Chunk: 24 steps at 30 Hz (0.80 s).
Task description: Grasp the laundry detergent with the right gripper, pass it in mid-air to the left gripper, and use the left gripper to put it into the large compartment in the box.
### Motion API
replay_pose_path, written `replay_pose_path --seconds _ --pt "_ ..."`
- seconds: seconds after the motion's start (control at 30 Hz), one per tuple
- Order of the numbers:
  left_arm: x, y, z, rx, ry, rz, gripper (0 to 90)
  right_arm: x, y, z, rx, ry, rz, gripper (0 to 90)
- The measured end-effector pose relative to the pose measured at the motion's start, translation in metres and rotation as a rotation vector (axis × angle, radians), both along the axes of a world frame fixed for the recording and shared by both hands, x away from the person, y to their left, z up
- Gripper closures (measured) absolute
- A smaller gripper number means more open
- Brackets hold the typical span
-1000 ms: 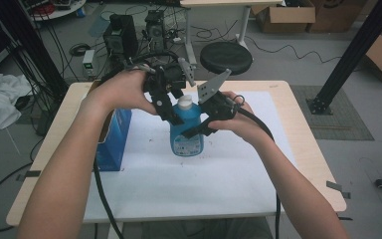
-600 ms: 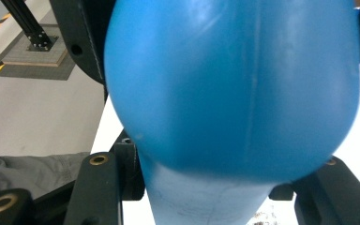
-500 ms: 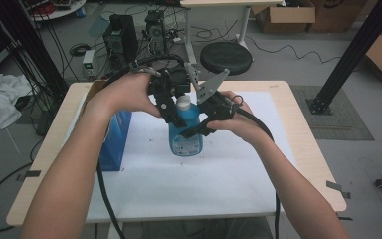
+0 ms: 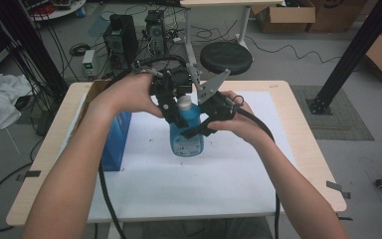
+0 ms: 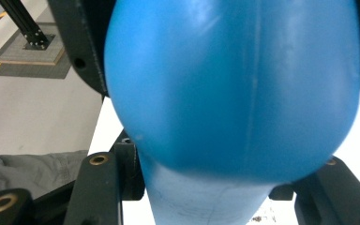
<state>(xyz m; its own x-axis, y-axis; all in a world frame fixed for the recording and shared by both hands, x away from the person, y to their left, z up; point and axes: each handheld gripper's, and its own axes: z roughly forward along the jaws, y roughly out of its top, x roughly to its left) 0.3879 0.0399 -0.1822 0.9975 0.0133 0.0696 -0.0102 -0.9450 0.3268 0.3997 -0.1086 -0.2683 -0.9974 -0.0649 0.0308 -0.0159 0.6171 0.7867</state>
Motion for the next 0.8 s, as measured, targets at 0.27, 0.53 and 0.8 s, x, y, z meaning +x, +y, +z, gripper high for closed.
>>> replay_pose_path --seconds 0.27,0.53,0.8 --pt "-0.0009 -0.0011 -0.0002 0.007 0.004 -0.004 26.8 -0.0006 0.0002 -0.0007 -0.001 0.002 -0.001 45.4" --pt "-0.0026 -0.0020 -0.0001 0.011 0.006 -0.007 30.0 -0.0014 0.0002 -0.0006 0.000 0.000 -0.003 45.4" --pt "-0.0042 -0.0035 0.0005 0.016 -0.003 -0.012 32.7 -0.0017 0.0004 -0.0015 -0.007 0.001 -0.003 45.4"
